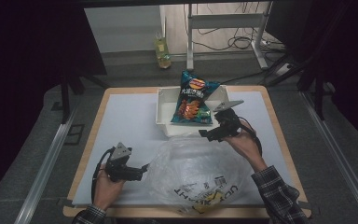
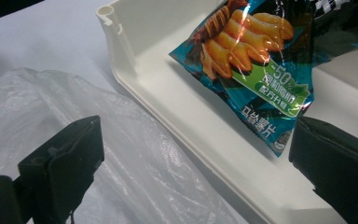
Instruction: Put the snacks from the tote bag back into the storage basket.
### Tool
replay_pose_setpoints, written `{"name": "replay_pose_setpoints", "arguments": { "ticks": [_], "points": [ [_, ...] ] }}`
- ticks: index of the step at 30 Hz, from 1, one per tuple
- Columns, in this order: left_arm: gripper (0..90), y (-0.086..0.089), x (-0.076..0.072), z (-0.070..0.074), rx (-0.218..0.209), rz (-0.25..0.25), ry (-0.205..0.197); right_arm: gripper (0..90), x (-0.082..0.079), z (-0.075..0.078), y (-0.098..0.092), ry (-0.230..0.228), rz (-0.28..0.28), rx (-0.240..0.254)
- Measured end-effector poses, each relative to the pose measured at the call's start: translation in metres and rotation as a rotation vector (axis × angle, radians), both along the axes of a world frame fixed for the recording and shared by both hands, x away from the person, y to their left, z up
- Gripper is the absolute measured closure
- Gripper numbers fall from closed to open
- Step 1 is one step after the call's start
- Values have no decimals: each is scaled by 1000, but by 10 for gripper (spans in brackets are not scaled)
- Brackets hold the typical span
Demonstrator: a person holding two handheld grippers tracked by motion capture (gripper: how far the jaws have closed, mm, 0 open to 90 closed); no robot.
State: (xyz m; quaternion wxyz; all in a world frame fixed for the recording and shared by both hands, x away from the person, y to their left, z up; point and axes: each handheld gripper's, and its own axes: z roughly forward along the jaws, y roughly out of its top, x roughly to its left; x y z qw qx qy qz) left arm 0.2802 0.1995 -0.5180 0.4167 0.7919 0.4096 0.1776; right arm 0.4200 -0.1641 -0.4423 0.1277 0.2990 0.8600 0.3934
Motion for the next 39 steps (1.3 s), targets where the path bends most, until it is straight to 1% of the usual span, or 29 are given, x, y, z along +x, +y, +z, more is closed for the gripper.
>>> {"name": "replay_pose_setpoints", "arguments": {
  "ticks": [3, 8, 10, 12, 14, 16, 19, 22, 24, 27, 31, 36, 39],
  "points": [
    [31, 1, 0, 1, -6, -1, -4, 30, -2, -1, 0, 8, 1, 1],
    [29, 1, 0, 0, -13, -2, -6, 27, -7, -2, 1, 3, 11, -6],
    [29, 2, 0, 1, -15, -5, -7, 28, -9, -2, 1, 9, 16, -8],
    [29, 2, 0, 0, -20, -14, -9, 28, -12, -3, 1, 12, 21, -19],
    [29, 2, 0, 0, -36, -33, -9, 29, -13, -3, 1, 12, 21, -22],
    [29, 2, 0, 0, -47, -45, -9, 28, -15, -2, 0, 17, 16, -12],
    [28, 2, 0, 0, -40, -48, -15, 28, -17, 0, -2, 11, 15, -5],
    [28, 2, 0, -1, -19, -36, -11, 28, -20, 2, -4, 5, 12, -2],
    [30, 2, 0, -1, -23, -33, -4, 27, -22, 2, -6, 6, 12, -3],
    [32, 4, 0, 0, -39, -25, -5, 27, -25, 0, -7, 5, 12, -2],
    [35, 5, 0, 0, -57, -25, 8, 19, -28, -2, -9, 8, 13, 14],
    [34, 2, 0, 0, -45, -38, -2, 18, -31, -1, -12, 10, 10, 34],
    [31, 3, 0, 0, -52, -38, -5, 19, -34, -1, -13, 12, 11, 38]
  ]
}}
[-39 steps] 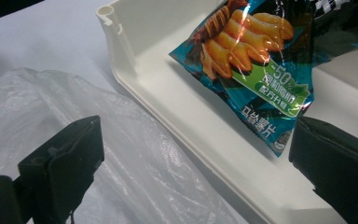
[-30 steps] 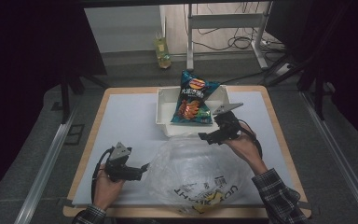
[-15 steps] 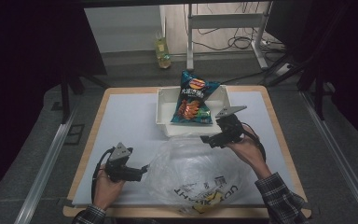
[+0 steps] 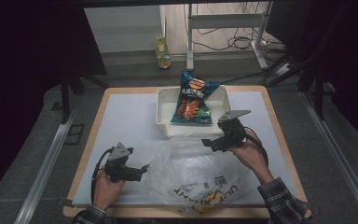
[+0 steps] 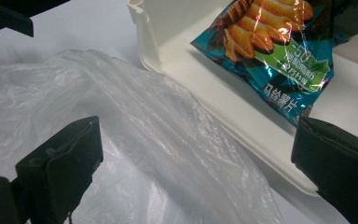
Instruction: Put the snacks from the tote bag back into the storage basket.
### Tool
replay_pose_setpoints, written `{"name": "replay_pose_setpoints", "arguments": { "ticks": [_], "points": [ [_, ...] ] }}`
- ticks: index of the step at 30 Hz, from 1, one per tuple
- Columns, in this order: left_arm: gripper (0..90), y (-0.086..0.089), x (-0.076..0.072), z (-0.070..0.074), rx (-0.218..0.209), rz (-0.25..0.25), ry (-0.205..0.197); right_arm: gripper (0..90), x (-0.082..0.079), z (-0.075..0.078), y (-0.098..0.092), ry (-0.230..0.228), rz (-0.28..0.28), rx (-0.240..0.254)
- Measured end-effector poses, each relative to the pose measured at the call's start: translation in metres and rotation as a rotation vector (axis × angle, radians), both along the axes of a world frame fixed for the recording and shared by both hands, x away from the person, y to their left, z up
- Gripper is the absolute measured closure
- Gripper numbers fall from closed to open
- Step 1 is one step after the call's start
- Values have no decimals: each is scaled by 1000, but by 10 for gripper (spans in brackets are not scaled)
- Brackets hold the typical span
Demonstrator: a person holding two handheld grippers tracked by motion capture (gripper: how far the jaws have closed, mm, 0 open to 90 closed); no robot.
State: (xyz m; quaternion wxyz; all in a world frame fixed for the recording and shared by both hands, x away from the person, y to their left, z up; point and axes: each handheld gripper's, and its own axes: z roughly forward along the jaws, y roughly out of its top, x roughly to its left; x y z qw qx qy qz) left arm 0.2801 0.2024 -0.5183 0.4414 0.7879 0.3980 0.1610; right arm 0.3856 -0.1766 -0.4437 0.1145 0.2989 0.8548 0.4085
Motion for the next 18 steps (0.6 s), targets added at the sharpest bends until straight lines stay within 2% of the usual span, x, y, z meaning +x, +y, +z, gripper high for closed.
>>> {"name": "replay_pose_setpoints", "arguments": {
  "ticks": [5, 11, 18],
  "points": [
    [24, 0, 0, 0, -9, -2, -2, 15, -4, -1, -1, -15, -6, -12],
    [14, -1, -1, 0, 9, -7, -20, 14, -10, -1, -3, -19, 3, -20],
    [16, -2, -2, 2, 9, -9, -34, 2, -19, -2, -4, -20, 14, -23]
  ]
}}
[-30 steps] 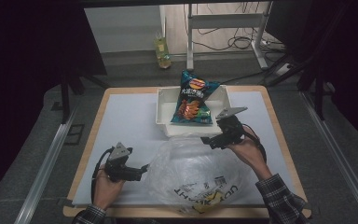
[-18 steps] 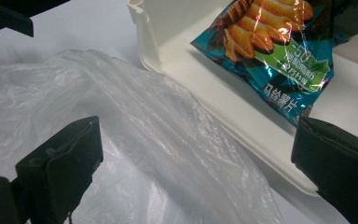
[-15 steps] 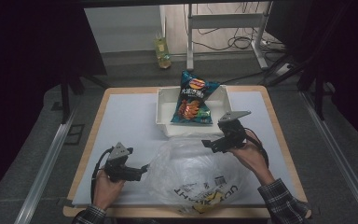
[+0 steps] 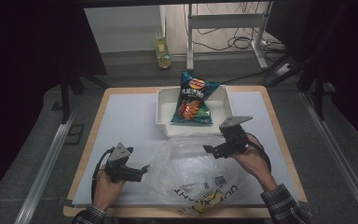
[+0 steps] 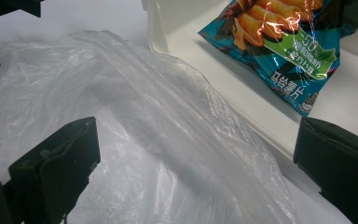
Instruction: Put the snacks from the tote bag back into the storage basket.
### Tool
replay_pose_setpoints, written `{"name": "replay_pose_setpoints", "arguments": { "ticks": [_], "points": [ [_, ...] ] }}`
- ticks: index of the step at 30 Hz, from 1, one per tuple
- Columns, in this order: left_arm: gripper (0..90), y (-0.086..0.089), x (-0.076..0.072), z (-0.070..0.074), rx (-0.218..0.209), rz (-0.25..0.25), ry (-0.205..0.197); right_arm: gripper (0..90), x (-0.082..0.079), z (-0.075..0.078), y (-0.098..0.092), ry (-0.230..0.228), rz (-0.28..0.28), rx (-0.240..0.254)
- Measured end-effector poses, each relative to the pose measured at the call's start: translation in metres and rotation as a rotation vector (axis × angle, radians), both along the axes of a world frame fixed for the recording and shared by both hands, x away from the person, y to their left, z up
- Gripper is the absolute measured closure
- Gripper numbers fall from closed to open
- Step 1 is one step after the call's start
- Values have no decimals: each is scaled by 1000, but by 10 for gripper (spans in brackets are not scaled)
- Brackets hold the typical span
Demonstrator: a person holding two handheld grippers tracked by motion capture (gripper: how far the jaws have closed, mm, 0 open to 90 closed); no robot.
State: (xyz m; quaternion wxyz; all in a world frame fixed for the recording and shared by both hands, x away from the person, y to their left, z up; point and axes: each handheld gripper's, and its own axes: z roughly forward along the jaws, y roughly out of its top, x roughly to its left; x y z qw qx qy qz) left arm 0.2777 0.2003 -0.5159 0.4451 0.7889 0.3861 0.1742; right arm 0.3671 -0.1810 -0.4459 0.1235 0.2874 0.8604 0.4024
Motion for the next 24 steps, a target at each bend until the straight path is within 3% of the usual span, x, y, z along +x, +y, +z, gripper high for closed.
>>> {"name": "replay_pose_setpoints", "arguments": {
  "ticks": [10, 24],
  "points": [
    [25, 0, -1, 2, 12, 10, -16, 3, -12, 2, -5, -11, 5, 2],
    [33, 0, -2, 3, 19, 7, 0, 0, -25, -4, -14, -9, 0, 9]
  ]
}}
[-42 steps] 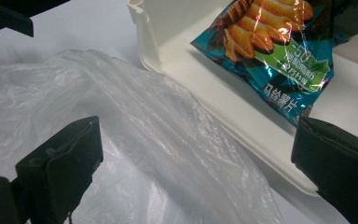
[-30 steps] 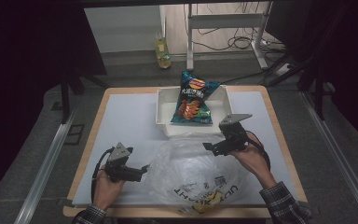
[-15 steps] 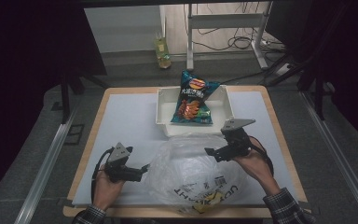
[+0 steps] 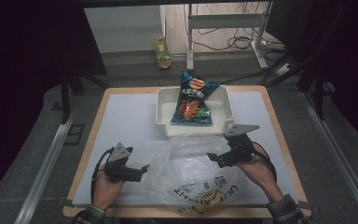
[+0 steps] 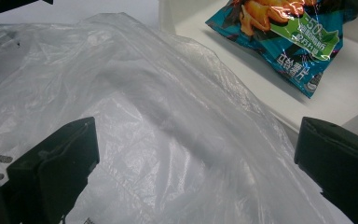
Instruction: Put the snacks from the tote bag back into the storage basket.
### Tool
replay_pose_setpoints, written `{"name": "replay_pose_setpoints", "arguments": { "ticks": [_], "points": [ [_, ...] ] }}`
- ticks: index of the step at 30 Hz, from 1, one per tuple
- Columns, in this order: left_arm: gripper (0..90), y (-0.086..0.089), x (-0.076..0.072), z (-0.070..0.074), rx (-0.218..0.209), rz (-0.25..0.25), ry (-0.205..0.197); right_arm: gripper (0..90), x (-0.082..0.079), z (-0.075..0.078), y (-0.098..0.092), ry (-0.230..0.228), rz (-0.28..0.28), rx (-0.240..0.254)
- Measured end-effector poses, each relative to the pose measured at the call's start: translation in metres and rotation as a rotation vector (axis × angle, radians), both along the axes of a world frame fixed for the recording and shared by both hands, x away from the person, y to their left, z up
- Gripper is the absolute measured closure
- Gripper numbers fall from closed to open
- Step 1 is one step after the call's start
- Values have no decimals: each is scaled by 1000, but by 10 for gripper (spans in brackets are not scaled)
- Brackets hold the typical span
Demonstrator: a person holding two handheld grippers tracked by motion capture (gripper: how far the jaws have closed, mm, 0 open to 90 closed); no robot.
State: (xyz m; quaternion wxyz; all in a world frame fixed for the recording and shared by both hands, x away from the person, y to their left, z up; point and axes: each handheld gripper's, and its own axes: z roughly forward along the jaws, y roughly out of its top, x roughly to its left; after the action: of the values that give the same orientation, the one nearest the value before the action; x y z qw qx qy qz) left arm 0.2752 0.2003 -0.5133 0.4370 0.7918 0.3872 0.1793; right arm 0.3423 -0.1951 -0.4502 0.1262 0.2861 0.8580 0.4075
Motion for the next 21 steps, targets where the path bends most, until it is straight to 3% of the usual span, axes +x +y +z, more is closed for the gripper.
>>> {"name": "replay_pose_setpoints", "arguments": {
  "ticks": [21],
  "points": [
    [39, 3, -8, 2, 4, -2, -1, 0, -20, -6, -23, 4, -10, 12]
  ]
}}
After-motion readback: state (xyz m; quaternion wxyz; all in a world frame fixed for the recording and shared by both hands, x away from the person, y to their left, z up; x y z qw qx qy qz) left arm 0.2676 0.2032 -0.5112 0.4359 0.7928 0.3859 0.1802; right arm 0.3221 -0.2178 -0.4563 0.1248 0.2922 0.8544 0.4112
